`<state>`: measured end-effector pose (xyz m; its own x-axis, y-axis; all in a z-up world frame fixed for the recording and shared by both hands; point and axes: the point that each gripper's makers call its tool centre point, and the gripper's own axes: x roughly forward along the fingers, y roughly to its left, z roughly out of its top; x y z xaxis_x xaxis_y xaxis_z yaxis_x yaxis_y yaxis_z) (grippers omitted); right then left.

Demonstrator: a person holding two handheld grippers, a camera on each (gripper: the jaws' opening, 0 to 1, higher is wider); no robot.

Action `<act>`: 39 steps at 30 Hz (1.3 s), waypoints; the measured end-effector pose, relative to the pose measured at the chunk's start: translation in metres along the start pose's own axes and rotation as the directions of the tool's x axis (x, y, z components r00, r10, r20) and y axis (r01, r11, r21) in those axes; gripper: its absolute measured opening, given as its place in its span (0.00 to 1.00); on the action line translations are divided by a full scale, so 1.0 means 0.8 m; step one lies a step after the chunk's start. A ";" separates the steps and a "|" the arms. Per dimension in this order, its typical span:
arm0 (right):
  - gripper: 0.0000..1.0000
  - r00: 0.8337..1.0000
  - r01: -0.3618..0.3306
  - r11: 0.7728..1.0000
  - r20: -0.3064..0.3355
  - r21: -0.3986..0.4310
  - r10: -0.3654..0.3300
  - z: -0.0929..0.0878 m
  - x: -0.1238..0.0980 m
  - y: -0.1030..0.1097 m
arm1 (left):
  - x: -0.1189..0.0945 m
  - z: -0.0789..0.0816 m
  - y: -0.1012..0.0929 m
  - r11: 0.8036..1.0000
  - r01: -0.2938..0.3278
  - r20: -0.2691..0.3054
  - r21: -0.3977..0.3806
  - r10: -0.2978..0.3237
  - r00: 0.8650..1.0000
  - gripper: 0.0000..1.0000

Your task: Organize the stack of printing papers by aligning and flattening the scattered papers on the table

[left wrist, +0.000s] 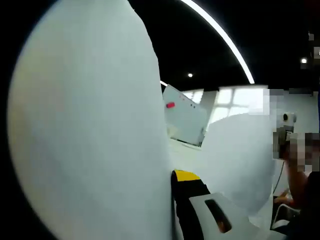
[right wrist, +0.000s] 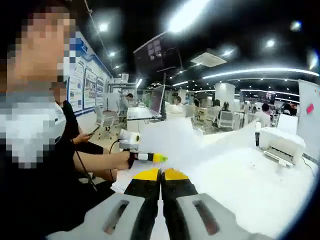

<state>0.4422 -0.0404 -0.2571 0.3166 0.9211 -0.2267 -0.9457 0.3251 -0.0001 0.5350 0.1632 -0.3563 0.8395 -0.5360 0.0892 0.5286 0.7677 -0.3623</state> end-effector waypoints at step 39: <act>0.00 0.930 -0.191 0.905 -0.226 0.381 0.291 -0.114 -0.007 -0.064 | 0.000 -0.001 -0.008 0.999 0.051 -0.006 -0.013 -0.051 0.999 0.07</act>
<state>0.4821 -0.0822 -0.3449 0.0024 0.9023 -0.4312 -0.8881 0.2002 0.4139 0.5319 0.1580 -0.3544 0.8105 -0.5768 0.1026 0.5694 0.7345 -0.3692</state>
